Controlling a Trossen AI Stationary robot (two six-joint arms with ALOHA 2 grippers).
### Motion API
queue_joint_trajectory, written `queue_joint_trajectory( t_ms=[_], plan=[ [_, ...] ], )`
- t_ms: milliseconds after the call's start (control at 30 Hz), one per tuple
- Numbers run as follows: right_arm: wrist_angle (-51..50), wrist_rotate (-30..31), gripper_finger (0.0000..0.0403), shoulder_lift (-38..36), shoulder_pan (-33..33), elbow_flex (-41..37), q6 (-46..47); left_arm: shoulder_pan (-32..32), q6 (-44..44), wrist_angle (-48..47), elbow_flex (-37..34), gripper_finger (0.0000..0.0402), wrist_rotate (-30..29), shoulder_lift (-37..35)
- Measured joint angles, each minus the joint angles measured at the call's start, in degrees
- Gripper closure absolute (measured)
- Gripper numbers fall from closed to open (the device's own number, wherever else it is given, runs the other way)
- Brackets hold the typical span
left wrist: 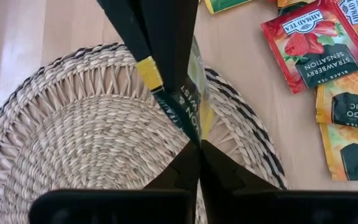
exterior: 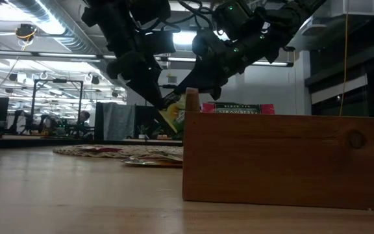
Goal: Pick & Place Tea
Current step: Put the yellow tea bag into the middle section of the wooden organizer
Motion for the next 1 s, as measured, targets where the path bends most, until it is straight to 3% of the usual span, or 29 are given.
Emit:
queue_joint_trajectory(
  t_ms=[333, 633, 800, 1000],
  plan=[
    [-4.37, 0.11, 0.0399, -1.01, 1.29, 0.09, 1.74, -0.28, -3.51, -2.3, 0.0, 0.0373, 0.08, 0.0],
    [-15.79, 0.54, 0.04, -11.64, 6.91, 0.02, 7.33, -1.64, -4.67, -5.38, 0.04, 0.0368, -0.54, 0.0],
    [-24.58, 9.21, 0.04, -17.7, 14.98, 0.07, 16.84, -2.28, -4.67, -5.42, 0.02, 0.0369, -3.19, 0.02],
    [-25.77, 23.12, 0.04, -19.8, 28.09, 0.07, 29.99, -3.41, -3.62, -0.43, -0.56, 0.0367, -4.43, 0.02]
  ],
)
